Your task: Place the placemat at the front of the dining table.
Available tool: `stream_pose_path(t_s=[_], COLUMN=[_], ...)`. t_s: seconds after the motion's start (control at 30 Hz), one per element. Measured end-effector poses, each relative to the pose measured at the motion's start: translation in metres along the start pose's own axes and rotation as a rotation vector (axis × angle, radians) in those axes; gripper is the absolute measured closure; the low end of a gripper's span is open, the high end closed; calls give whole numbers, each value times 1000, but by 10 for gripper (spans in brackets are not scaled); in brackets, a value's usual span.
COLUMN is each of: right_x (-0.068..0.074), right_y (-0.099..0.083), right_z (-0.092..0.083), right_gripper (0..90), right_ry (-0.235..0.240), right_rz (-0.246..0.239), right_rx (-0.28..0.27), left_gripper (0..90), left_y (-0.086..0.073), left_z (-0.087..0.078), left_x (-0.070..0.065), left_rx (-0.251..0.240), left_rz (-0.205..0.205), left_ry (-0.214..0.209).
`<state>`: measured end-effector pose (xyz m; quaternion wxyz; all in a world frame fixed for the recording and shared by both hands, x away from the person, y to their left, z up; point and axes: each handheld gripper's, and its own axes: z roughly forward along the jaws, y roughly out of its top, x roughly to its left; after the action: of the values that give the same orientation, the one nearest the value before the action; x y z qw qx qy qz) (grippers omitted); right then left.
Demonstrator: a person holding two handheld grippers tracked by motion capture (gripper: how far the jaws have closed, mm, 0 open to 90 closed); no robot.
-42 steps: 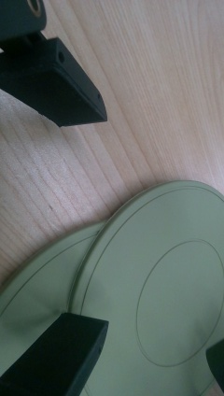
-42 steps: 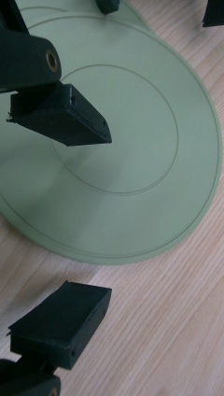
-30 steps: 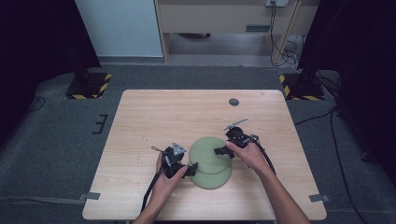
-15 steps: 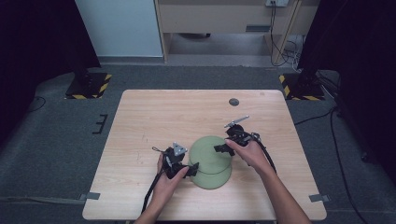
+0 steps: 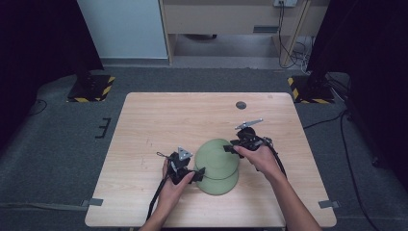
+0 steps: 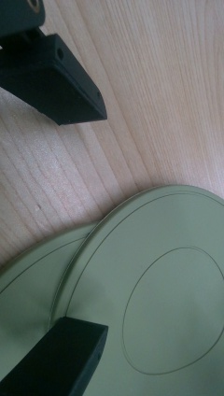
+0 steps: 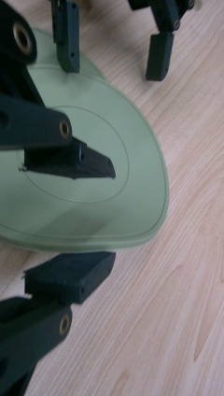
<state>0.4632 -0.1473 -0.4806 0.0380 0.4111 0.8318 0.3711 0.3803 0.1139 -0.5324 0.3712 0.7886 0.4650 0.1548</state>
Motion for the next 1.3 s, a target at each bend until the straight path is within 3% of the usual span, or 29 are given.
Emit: stream_pose_path(t_s=[0.27,0.5,0.63,0.97,1.13,1.3], right_x=[2,5,9,14,15,18], right_y=[-2,0,0,-3,-2,2], right_z=[-1,1,4,10,7,-5], right_gripper=[701,817,829,834,844,855], right_ry=[23,-50,-99,-161,-153,-102], right_rz=[-29,-71,-100,-146,-144,-120], right_rx=[15,28,45,63,48,-2], left_gripper=[1,1,1,1,1,3], left_y=[0,0,-1,-1,-1,-1], left_z=[0,0,0,-1,-1,0], left_x=[0,-1,-1,-1,0,3], left_rx=[2,-2,-3,-4,-4,-4], left_rz=[-2,-2,-5,-13,-16,-22], left_ry=[-1,5,4,5,2,-17])
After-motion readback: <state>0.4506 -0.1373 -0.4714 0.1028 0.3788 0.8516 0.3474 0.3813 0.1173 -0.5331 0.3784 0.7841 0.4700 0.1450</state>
